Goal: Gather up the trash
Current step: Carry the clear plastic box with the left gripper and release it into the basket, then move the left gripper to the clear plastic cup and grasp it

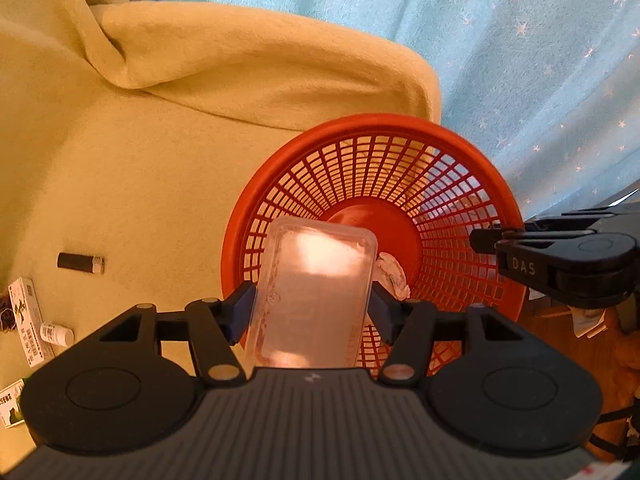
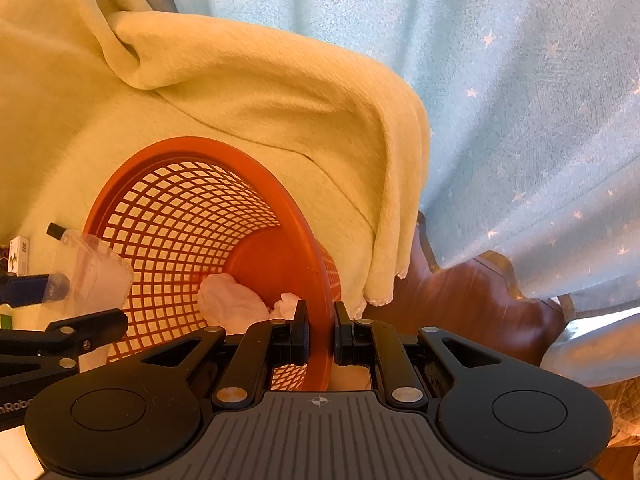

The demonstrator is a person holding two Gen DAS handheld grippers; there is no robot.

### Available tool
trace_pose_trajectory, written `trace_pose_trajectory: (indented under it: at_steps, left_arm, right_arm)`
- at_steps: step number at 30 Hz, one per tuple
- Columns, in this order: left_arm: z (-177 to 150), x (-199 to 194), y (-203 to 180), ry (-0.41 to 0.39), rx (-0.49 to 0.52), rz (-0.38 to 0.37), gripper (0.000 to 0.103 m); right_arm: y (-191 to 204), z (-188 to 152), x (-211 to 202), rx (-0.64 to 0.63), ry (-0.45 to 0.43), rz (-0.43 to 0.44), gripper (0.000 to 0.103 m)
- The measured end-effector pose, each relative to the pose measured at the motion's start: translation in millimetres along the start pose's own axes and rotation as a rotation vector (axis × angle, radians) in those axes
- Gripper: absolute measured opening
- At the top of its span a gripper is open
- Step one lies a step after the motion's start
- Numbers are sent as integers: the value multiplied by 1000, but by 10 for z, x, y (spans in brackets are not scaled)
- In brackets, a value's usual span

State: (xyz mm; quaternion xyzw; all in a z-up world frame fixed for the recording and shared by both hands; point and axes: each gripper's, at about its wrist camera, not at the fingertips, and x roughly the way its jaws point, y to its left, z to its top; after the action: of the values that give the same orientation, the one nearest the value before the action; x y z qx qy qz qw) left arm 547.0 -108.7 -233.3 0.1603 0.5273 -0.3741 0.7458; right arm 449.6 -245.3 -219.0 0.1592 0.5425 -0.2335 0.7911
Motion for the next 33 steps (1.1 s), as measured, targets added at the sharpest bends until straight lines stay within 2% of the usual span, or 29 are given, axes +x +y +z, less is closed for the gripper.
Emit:
trace_pose_trajectory:
  at_steps: [10,14,22,28,33]
  left_arm:
    - [-95,-247,157,-79,-24,-19,61]
    - [-330,-387,434,-93,-55,37,61]
    - [-1047,-562,1302,-42,-247,206,61]
    - [-1792,-593,1854,22,-391,361,61]
    - [-2393,-564,2189,90,-555,440,61]
  right_arm:
    - [21,25,2,-9,1,-6,8]
    - [16,28,5,-13,2,-12,8]
    - [10,22,13,-24,12,-21,8]
    - [35,24,7,-26,17,-24,8]
    - [78,6,-3,-27,15,-31,8]
